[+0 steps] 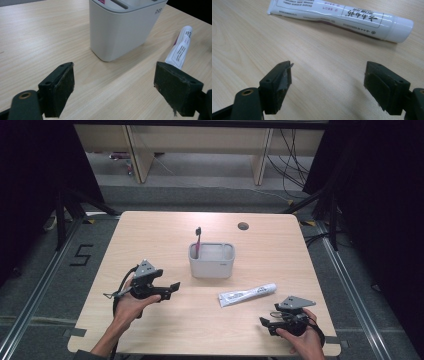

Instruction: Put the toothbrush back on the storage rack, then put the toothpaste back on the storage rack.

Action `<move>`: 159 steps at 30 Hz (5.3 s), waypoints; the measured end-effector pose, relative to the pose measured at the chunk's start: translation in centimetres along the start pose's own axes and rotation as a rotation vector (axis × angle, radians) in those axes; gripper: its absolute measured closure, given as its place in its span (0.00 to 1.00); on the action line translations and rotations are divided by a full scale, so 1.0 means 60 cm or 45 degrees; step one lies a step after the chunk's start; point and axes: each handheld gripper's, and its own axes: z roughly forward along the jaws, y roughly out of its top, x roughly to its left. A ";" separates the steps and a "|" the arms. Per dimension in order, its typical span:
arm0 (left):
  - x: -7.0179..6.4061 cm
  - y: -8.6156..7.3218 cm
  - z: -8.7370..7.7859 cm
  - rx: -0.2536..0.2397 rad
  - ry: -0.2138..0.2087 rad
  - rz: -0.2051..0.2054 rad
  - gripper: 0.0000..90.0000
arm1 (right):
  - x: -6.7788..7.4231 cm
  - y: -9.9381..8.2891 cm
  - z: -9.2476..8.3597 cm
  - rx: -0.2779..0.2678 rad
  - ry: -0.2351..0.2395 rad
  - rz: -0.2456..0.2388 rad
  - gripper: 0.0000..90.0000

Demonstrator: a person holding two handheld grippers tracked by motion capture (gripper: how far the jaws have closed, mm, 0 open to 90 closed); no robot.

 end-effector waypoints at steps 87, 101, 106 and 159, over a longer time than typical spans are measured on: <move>-0.087 -0.159 -0.086 0.245 -0.084 0.167 0.18 | 0.013 0.019 -0.011 -0.078 0.021 -0.118 0.28; -0.089 -0.158 -0.084 0.247 -0.063 0.180 0.18 | 0.017 0.060 0.005 -0.019 -0.050 -0.290 0.28; -0.090 -0.157 -0.085 0.254 -0.070 0.185 0.18 | 0.009 0.079 0.011 -0.017 -0.052 -0.334 0.29; -0.091 -0.158 -0.083 0.233 -0.096 0.151 0.18 | -0.016 0.173 0.108 0.344 0.074 -0.603 0.42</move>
